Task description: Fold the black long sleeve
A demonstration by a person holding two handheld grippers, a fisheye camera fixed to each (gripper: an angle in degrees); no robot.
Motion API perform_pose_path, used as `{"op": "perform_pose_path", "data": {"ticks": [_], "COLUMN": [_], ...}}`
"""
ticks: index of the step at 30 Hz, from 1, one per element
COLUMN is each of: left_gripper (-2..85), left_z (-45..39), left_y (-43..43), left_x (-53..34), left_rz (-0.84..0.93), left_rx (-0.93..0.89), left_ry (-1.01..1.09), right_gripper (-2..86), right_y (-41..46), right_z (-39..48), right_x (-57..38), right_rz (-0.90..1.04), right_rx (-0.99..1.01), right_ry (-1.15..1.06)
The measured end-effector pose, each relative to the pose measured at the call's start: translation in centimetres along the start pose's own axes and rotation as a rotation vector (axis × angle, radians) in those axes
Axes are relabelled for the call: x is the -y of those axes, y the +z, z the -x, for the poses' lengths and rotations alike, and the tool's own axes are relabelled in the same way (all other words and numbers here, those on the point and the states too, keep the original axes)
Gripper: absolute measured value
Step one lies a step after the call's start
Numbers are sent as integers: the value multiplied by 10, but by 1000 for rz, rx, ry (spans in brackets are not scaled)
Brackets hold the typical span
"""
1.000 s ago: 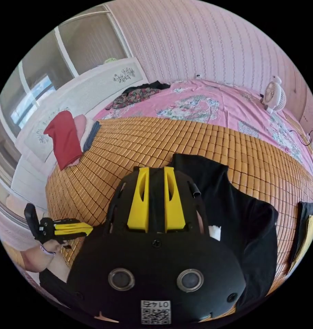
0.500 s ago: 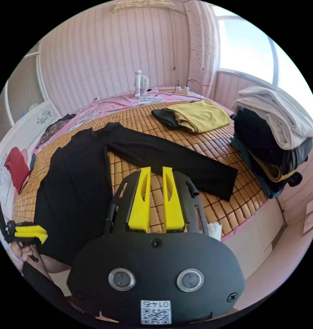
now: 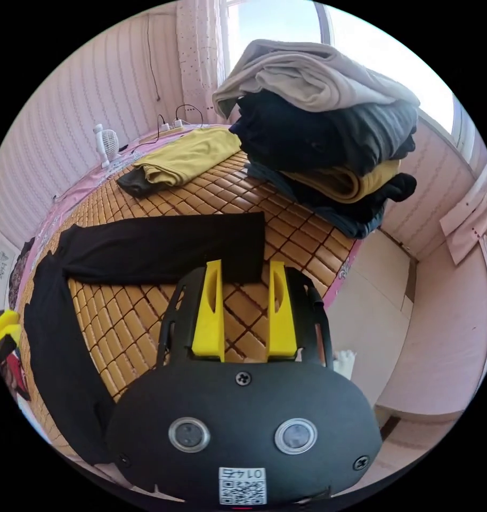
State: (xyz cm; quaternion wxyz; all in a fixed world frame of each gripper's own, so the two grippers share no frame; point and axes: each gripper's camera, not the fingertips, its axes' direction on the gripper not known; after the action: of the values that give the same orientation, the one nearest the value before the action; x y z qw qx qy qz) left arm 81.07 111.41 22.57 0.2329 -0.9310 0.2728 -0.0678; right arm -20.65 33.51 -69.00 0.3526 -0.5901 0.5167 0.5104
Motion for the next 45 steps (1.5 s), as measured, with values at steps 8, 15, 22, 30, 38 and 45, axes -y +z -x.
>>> {"op": "perform_pose_path", "data": {"ticks": [8, 15, 22, 30, 38, 45], "left_gripper": [96, 105, 48, -9, -9, 6], "left_z": [3, -1, 13, 37, 82, 116], "left_y": [82, 160, 190, 171, 24, -106], "left_x": [146, 208, 206, 169, 77, -132], "left_rz": [41, 179, 249, 172, -243, -425], "left_rx": [-29, 31, -25, -106, -59, 48], "left_ry": [49, 69, -20, -101, -210, -426], "right_gripper": [79, 35, 18, 16, 16, 27], "right_y": [-7, -6, 0, -11, -107, -205], "right_z": [-46, -54, -56, -39, 28, 140], "right_x": [-11, -10, -6, -5, -7, -22], "right_rz": [-53, -26, -4, -40, -426, -477], "right_rx": [130, 246, 431, 473, 591, 963], "right_ry": [108, 69, -10, -64, -418, -855]}}
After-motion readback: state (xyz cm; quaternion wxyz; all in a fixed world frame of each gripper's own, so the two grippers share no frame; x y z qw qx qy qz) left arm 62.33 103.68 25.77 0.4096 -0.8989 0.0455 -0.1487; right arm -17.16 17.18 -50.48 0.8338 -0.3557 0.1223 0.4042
